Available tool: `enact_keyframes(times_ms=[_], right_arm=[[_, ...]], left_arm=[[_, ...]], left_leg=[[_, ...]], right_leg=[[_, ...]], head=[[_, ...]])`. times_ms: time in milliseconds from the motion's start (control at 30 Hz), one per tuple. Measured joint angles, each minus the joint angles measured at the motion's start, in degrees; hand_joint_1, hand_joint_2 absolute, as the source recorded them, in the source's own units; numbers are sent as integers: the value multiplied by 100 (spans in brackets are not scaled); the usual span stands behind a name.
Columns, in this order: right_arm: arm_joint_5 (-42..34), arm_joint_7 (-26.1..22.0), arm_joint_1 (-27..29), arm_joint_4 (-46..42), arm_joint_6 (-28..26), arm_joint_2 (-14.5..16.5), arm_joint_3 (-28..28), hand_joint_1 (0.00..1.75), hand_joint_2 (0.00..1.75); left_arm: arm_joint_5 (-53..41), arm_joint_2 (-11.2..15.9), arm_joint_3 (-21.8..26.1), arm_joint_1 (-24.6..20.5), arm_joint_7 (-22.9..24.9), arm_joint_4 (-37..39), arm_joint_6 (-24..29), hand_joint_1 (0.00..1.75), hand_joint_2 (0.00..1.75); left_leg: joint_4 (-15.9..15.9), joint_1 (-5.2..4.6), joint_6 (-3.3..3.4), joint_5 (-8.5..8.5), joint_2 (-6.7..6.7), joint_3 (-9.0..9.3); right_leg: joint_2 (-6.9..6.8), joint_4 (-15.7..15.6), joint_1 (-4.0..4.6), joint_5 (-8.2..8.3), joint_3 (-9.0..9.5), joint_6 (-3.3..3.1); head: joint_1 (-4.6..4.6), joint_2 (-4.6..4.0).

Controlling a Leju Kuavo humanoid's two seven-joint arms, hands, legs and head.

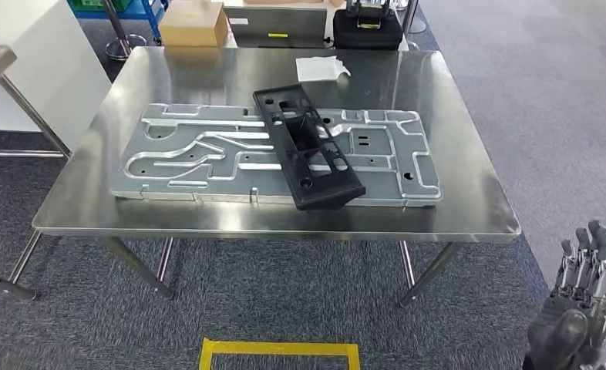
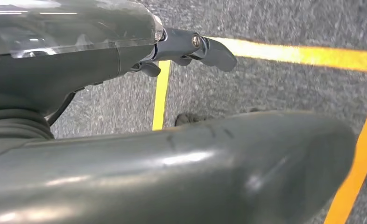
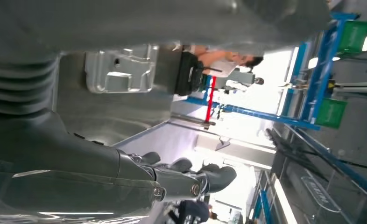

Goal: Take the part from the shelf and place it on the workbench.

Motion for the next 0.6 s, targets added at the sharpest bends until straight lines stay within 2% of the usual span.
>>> enact_keyframes(times_ms=[33, 67, 100, 167, 200, 233, 267, 300, 333, 367, 400, 433, 467, 533, 567, 600], right_arm=[[49, 13, 12, 1, 14, 19, -30, 0, 0], [96, 20, 27, 2, 27, 38, -63, 0, 0], [140, 23, 40, 2, 32, 54, -95, 0, 0], [294, 16, 61, 5, 23, 86, -160, 0, 0], [391, 9, 70, 11, 15, 101, -189, 0, 0], [495, -1, 86, 21, 6, 118, -217, 0, 0], [590, -15, 105, 33, -3, 136, -243, 0, 0], [678, -34, 130, 49, -10, 151, -269, 0, 0], [757, -56, 152, 64, -15, 162, -296, 0, 0], [827, -77, 172, 79, -14, 170, -322, 0, 0], [881, -100, 190, 91, -7, 175, -346, 0, 0], [926, -121, 207, 104, 13, 179, -371, 0, 0], [963, -143, 225, 122, 38, 182, -399, 0, 0], [1017, -178, 254, 173, 95, 187, -445, 0, 0], [1034, -189, 268, 202, 116, 189, -461, 0, 0], [1051, -193, 288, 228, 132, 191, -469, 0, 0]], left_arm=[[1, -4, 4, -3, 2, 0, 1, 0, 0], [2, -8, 5, -6, 4, 0, 3, 0, 0], [2, -14, 7, -8, 7, 0, 6, 0, 0], [-1, -23, 7, -3, 9, 0, 11, 0, 0], [-2, -29, 7, 1, 11, 0, 11, 0, 0], [-4, -35, 7, 3, 13, 0, 10, 0, 0], [-5, -40, 7, 4, 15, 0, 9, 0, 0], [-6, -46, 7, 4, 17, 0, 11, 0, 0], [-6, -56, 7, 3, 17, 0, 16, 0, 0], [-5, -74, 7, -1, 2, 0, 21, 0, 0], [3, -91, 7, -6, -42, 0, 25, 0, 0], [13, -104, 8, -10, -126, 0, 21, 0, 0], [26, -113, 10, -9, -235, 0, 9, 0, 0], [49, -108, 20, 9, -420, -1, -13, 0, 0], [54, -104, 29, 18, -463, -2, -16, 0, 0], [56, -101, 39, 24, -481, -2, -11, 0, 0]], left_leg=[[-1, -1, 48, 62, 4, -52], [-9, 2, 93, 132, 10, -119], [-13, 5, 129, 206, 13, -196], [-4, -11, 165, 342, 5, -377], [7, -25, 171, 411, -7, -471], [22, -41, 172, 477, -31, -569], [41, -58, 171, 536, -63, -662], [59, -75, 167, 593, -104, -750], [75, -87, 162, 645, -151, -823], [88, -105, 152, 694, -194, -880], [93, -111, 137, 743, -238, -918], [93, -105, 113, 793, -282, -944], [85, -93, 77, 845, -331, -965], [86, -75, 0, 897, -391, -1016], [157, -73, -34, 804, -348, -1059], [323, -68, -66, 607, -268, -1124]], right_leg=[[1, 32, -13, -73, -28, 29], [1, 146, -23, -261, -75, 50], [1, 361, -28, -551, -140, 59], [0, 1072, -16, -1194, -280, 71], [0, 1416, -8, -1357, -313, 72], [1, 1649, 1, -1376, -292, 62], [6, 1680, 17, -1256, -184, 36], [27, 1507, 37, -1083, 29, -10], [93, 1144, 64, -942, 334, -77], [197, 674, 88, -908, 675, -157], [289, 231, 102, -946, 975, -208], [355, -87, 119, -1008, 1171, -242], [360, -256, 133, -1059, 1257, -256], [237, -345, 131, -974, 1244, -276], [170, -373, 116, -914, 1212, -307], [99, -398, 97, -851, 1167, -333]], head=[[1, 0], [1, 0], [1, 0], [2, 0], [2, 0], [1, 0], [1, 0], [1, 0], [0, 0], [1, 0], [1, 0], [0, 0], [0, 0], [1, 0], [-1, 0], [-3, 0]])
